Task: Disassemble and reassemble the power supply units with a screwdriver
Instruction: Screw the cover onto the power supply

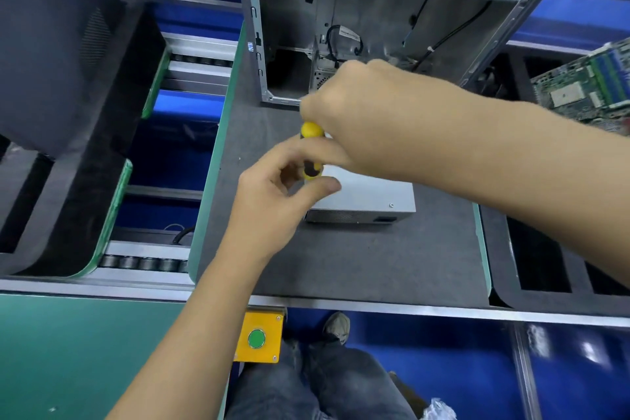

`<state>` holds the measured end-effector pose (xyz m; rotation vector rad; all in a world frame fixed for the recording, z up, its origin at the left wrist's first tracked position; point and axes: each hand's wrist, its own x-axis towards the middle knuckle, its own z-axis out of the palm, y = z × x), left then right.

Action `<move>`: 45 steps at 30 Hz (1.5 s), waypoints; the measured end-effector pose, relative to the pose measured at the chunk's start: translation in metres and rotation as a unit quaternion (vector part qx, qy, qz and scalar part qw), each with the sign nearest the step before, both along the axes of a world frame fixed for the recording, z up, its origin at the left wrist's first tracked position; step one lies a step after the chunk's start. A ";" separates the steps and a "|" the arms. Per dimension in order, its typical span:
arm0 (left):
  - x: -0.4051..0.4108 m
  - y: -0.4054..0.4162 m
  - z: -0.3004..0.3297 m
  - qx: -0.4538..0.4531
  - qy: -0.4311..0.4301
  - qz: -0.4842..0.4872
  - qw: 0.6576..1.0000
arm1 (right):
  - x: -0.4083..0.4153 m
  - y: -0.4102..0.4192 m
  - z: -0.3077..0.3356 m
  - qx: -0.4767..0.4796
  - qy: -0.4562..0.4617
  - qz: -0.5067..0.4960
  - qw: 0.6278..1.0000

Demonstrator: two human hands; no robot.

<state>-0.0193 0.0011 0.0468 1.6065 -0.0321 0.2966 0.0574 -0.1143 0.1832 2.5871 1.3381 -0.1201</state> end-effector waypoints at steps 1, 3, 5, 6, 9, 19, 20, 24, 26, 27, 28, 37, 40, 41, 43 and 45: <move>0.001 -0.004 0.001 -0.027 0.012 0.030 0.999 | -0.003 0.000 -0.001 -0.007 -0.028 -0.010 1.000; 0.002 -0.006 0.001 -0.034 0.026 0.074 0.996 | -0.006 -0.001 0.000 -0.011 -0.066 -0.039 0.997; 0.003 -0.003 -0.002 -0.005 0.022 0.067 0.997 | -0.001 -0.007 -0.002 0.003 -0.043 -0.052 0.998; 0.003 -0.002 -0.002 0.017 0.018 0.057 0.998 | 0.001 -0.010 -0.001 0.018 0.023 -0.045 0.999; 0.003 0.002 -0.003 0.066 0.002 0.021 0.998 | 0.003 -0.014 0.001 0.059 0.145 0.012 0.988; 0.009 -0.007 -0.014 0.024 0.022 0.017 0.999 | 0.006 -0.027 -0.014 0.064 0.133 -0.060 0.987; 0.009 -0.006 -0.015 0.023 0.026 0.007 0.999 | 0.007 -0.030 -0.013 0.088 0.197 -0.042 0.976; 0.005 -0.003 -0.019 0.037 0.010 -0.030 0.999 | 0.010 -0.031 -0.016 0.111 0.121 -0.038 0.986; 0.004 -0.004 -0.022 0.019 0.020 -0.014 1.000 | 0.004 -0.028 -0.022 0.086 0.047 -0.063 0.993; 0.003 -0.005 -0.022 0.003 0.029 -0.003 1.000 | 0.000 -0.027 -0.024 0.083 0.018 -0.079 0.993; 0.003 -0.007 -0.021 -0.004 0.037 0.013 0.999 | -0.002 -0.026 -0.028 0.093 0.003 -0.091 0.992; -0.001 -0.025 -0.023 -0.014 0.055 0.065 0.996 | 0.008 -0.060 -0.049 0.328 0.231 -0.141 0.905; -0.001 -0.039 -0.034 0.130 -0.001 0.099 0.987 | 0.016 -0.095 -0.053 0.467 0.162 -0.235 0.837; 0.000 -0.045 -0.039 0.208 -0.035 0.085 0.974 | 0.017 -0.110 -0.057 0.494 0.139 -0.267 0.815; 0.001 -0.061 -0.047 0.312 -0.087 0.035 0.946 | 0.017 -0.135 -0.071 0.518 0.124 -0.336 0.777; 0.003 -0.074 -0.051 0.363 -0.093 0.012 0.927 | 0.012 -0.154 -0.091 0.539 0.140 -0.405 0.725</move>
